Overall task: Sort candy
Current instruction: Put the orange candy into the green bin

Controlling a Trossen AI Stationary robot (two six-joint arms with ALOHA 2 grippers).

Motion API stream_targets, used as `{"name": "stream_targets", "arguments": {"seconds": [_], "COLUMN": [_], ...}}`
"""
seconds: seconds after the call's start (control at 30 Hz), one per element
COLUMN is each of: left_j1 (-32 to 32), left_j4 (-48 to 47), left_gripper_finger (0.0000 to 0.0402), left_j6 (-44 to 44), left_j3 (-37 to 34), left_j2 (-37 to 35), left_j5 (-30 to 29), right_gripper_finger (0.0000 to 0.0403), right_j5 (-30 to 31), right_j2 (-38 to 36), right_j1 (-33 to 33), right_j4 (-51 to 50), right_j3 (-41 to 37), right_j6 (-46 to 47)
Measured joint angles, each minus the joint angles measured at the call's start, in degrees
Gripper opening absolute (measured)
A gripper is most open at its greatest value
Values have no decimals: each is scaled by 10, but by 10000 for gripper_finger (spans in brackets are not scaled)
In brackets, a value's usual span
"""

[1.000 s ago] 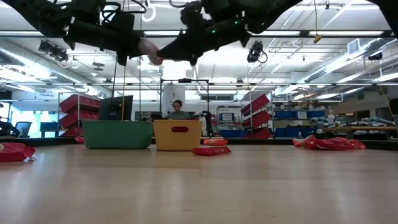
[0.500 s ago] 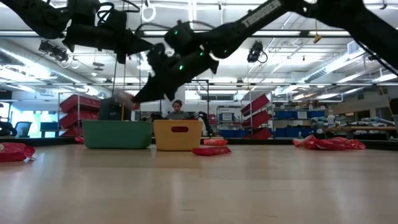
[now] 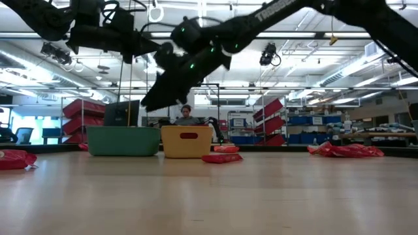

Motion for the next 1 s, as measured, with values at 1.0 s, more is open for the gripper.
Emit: {"name": "stream_targets", "arguments": {"seconds": [1.0], "left_j1": [-6], "left_j4": [1], "left_gripper_finger": [0], "left_j6": [-17], "left_j3": [0], "left_j2": [0], "left_j5": [36], "right_gripper_finger": [266], "right_j5": [162], "right_j2": [-67], "right_j1": [-225], "right_j4": [-96], "right_j3": [-160], "right_j6": [53]}}
